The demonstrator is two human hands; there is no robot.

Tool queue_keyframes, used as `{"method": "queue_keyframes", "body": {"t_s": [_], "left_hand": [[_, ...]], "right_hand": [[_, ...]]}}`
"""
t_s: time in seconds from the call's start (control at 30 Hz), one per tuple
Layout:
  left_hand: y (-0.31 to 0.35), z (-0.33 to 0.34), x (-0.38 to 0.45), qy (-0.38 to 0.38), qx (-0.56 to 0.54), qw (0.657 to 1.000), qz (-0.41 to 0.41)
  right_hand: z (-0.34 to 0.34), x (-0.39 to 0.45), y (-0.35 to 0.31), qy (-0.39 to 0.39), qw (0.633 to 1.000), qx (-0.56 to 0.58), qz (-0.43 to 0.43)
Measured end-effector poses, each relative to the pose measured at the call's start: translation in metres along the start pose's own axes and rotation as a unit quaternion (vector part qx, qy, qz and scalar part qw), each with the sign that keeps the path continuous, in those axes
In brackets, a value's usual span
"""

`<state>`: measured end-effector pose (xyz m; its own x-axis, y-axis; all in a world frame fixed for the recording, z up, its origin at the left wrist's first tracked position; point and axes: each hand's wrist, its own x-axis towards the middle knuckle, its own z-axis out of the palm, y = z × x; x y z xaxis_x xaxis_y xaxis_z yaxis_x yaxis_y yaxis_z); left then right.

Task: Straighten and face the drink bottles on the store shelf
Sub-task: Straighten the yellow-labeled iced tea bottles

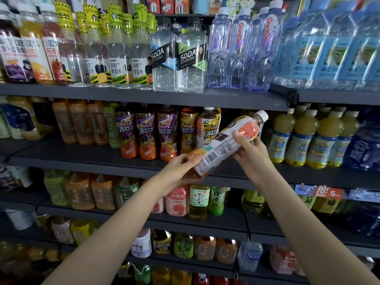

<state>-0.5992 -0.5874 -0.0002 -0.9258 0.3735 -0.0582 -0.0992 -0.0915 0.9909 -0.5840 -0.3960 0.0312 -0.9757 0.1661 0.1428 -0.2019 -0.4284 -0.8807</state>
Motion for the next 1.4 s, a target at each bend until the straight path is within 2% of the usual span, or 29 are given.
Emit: {"method": "queue_keyframes", "body": {"t_s": [0.07,0.13,0.2,0.27,0.3,0.33,0.37,0.4,0.43,0.47,0.53,0.6,0.73,0.83,0.9,1.1,1.23,1.3,1.4], "left_hand": [[-0.001,0.001,0.003,0.093,0.14,0.979,0.113],[-0.002,-0.004,0.005,0.162,0.273,0.914,0.252],[-0.002,-0.008,0.005,0.164,0.357,0.854,0.341],[0.0,-0.01,0.003,0.139,0.402,0.828,0.366],[0.0,-0.01,0.003,0.124,0.408,0.836,0.345],[0.0,-0.01,0.003,0.11,0.393,0.86,0.307],[0.0,-0.012,0.002,0.087,0.346,0.901,0.247],[0.002,-0.014,0.0,0.054,0.259,0.949,0.172],[0.002,-0.017,-0.001,0.023,0.164,0.981,0.104],[0.001,-0.021,-0.001,0.004,0.098,0.993,0.065],[0.0,-0.025,-0.002,0.002,0.082,0.994,0.066],[0.0,-0.025,-0.002,0.04,0.15,0.981,0.119],[-0.013,-0.023,0.005,0.14,0.3,0.916,0.229],[-0.023,-0.017,0.009,0.164,0.342,0.883,0.275],[-0.024,-0.013,0.013,0.174,0.349,0.873,0.292],[-0.023,-0.009,0.032,0.165,0.338,0.878,0.296],[-0.025,-0.007,0.041,0.093,0.329,0.904,0.255],[-0.028,-0.009,0.048,0.106,0.324,0.907,0.246],[-0.027,-0.014,0.057,0.148,0.32,0.904,0.241]], "right_hand": [[0.002,-0.001,0.001,0.005,0.999,-0.035,0.029],[0.004,-0.004,0.005,0.011,0.996,-0.037,0.08],[0.006,-0.006,0.01,0.02,0.992,0.011,0.121],[0.008,-0.008,0.015,0.046,0.989,0.041,0.135],[0.009,-0.009,0.017,0.056,0.989,0.037,0.13],[0.008,-0.008,0.019,0.062,0.991,0.028,0.118],[0.008,-0.008,0.019,0.062,0.993,0.019,0.102],[0.009,-0.007,0.018,0.056,0.995,0.009,0.086],[0.009,-0.006,0.016,0.043,0.997,0.0,0.07],[0.008,-0.005,0.014,0.025,0.998,-0.008,0.054],[0.006,-0.003,0.01,-0.01,0.999,-0.026,0.033],[0.005,-0.002,0.009,-0.028,0.998,-0.055,0.026],[0.007,-0.006,0.016,-0.021,0.994,-0.099,0.044],[0.004,-0.006,0.021,0.0,0.997,-0.071,0.036],[-0.001,-0.006,0.023,-0.014,0.998,-0.065,0.014],[-0.012,-0.003,0.014,-0.087,0.979,-0.163,-0.091],[-0.012,0.004,0.007,-0.094,0.954,-0.256,-0.123],[-0.012,0.006,0.004,-0.091,0.925,-0.336,-0.152],[-0.018,0.01,0.006,-0.052,0.861,-0.463,-0.205]]}}
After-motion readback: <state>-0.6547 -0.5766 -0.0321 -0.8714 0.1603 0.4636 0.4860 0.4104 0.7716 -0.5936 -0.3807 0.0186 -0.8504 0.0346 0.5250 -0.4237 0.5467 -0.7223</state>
